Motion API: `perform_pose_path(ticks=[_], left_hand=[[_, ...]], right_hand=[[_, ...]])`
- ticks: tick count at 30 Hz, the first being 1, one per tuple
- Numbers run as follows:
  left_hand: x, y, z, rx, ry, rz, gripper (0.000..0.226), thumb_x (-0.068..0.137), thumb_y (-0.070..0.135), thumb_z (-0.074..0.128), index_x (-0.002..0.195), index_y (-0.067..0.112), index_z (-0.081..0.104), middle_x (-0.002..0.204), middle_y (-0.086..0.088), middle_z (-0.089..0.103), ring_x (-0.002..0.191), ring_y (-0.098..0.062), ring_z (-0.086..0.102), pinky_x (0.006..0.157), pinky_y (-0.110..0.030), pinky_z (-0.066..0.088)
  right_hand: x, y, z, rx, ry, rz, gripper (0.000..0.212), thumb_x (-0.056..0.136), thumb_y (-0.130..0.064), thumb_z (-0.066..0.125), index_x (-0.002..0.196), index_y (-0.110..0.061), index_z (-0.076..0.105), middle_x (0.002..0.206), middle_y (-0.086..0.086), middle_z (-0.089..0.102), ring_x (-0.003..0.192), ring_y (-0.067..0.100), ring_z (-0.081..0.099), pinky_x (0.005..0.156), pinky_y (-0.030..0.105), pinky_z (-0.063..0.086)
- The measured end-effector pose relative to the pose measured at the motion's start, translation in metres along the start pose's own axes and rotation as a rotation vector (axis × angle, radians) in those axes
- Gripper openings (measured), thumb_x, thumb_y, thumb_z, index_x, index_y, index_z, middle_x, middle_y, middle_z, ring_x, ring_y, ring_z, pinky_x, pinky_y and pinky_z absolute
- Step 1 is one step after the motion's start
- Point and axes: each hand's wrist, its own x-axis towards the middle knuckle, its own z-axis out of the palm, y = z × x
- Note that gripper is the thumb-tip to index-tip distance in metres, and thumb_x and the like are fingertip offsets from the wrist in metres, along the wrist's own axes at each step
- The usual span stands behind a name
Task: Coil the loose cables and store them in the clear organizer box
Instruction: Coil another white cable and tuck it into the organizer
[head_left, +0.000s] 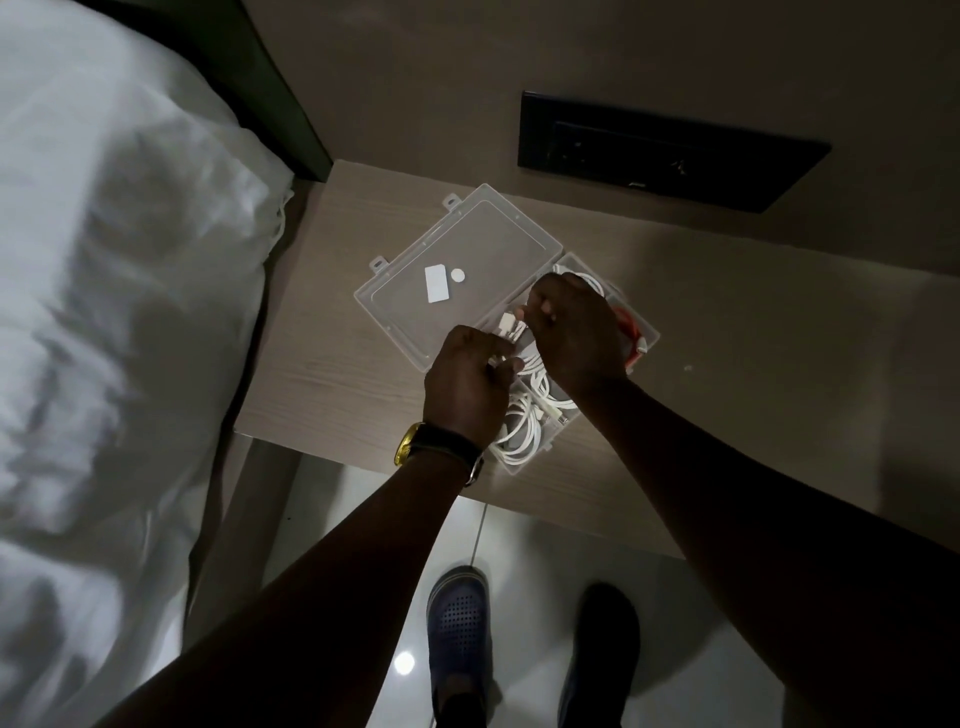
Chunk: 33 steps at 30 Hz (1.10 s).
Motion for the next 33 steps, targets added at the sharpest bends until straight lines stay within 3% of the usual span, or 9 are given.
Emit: perform_pose_path(ticks=[3,6,8,10,12,20,24,29,33], left_hand=[[0.008,0.006,0.001,0.032,0.018,-0.026,0.011,0.080,0.011,0.067,0.075,0.021,0.070,0.094,-0.004,0.065,0.085,-0.025,0.063,0.068,-0.026,0.038],[0.014,0.011,0.000,0.070,0.007,0.004,0.017,0.078,0.013,0.069,0.093,0.021,0.066,0.093,-0.004,0.069,0.085,-0.026,0.066,0.069,-0.027,0.039],[0.017,0.012,0.000,0.133,-0.038,0.040,0.021,0.080,0.016,0.066,0.101,0.020,0.064,0.096,-0.005,0.071,0.088,-0.028,0.067,0.070,-0.031,0.046],[0.019,0.013,0.002,0.229,-0.081,0.065,0.012,0.085,0.019,0.058,0.095,0.018,0.065,0.095,-0.006,0.070,0.087,-0.033,0.066,0.068,-0.034,0.046],[0.021,0.013,0.002,0.297,-0.107,0.074,0.012,0.087,0.023,0.054,0.090,0.018,0.064,0.093,-0.006,0.067,0.085,-0.036,0.065,0.067,-0.036,0.048],[0.022,0.017,-0.003,0.410,-0.172,0.152,0.018,0.089,0.025,0.050,0.091,0.016,0.066,0.093,-0.008,0.066,0.085,-0.036,0.066,0.069,-0.038,0.051],[0.019,0.018,-0.009,0.362,-0.196,0.160,0.021,0.088,0.021,0.050,0.096,0.015,0.068,0.095,-0.009,0.070,0.086,-0.035,0.066,0.070,-0.037,0.051],[0.014,0.012,-0.021,0.125,-0.043,0.196,0.030,0.085,0.007,0.051,0.108,0.011,0.070,0.106,-0.013,0.073,0.097,-0.036,0.067,0.080,-0.042,0.054],[0.006,0.001,-0.018,0.004,0.017,0.155,0.030,0.085,0.004,0.057,0.110,0.014,0.070,0.113,-0.007,0.073,0.103,-0.026,0.066,0.086,-0.027,0.046]], right_hand=[[-0.008,0.007,-0.009,-0.150,-0.043,-0.152,0.013,0.090,-0.020,0.068,0.088,-0.009,0.074,0.088,0.009,0.075,0.085,0.028,0.067,0.084,0.037,0.048],[-0.014,0.019,-0.019,-0.296,-0.199,-0.247,0.025,0.093,-0.026,0.061,0.112,-0.013,0.072,0.109,0.008,0.075,0.100,0.033,0.066,0.093,0.042,0.047],[-0.018,0.021,-0.022,-0.387,-0.249,-0.306,0.028,0.096,-0.030,0.053,0.113,-0.016,0.069,0.113,0.002,0.074,0.100,0.032,0.063,0.088,0.043,0.050],[-0.020,0.021,-0.022,-0.524,-0.278,-0.328,0.029,0.097,-0.033,0.044,0.104,-0.020,0.068,0.111,-0.005,0.073,0.097,0.028,0.059,0.076,0.041,0.052],[-0.022,0.017,-0.022,-0.617,-0.320,-0.330,0.030,0.096,-0.036,0.041,0.100,-0.022,0.067,0.113,-0.008,0.070,0.101,0.027,0.055,0.075,0.039,0.049],[-0.030,0.008,-0.033,-0.729,-0.478,-0.355,0.063,0.095,-0.054,0.032,0.137,-0.013,0.053,0.145,0.004,0.054,0.137,0.034,0.039,0.104,0.052,0.029],[-0.020,-0.021,-0.025,-0.753,-0.528,-0.307,0.048,0.093,-0.043,0.039,0.126,-0.015,0.060,0.133,0.006,0.062,0.136,0.031,0.036,0.114,0.052,0.020],[-0.017,-0.018,-0.034,-0.654,-0.429,-0.254,0.055,0.098,-0.043,0.039,0.141,-0.011,0.047,0.132,0.006,0.065,0.138,0.029,0.041,0.115,0.048,0.020],[-0.021,-0.017,-0.037,-0.553,-0.357,-0.281,0.040,0.090,-0.035,0.050,0.122,-0.014,0.061,0.112,0.007,0.073,0.121,0.031,0.056,0.105,0.046,0.034]])
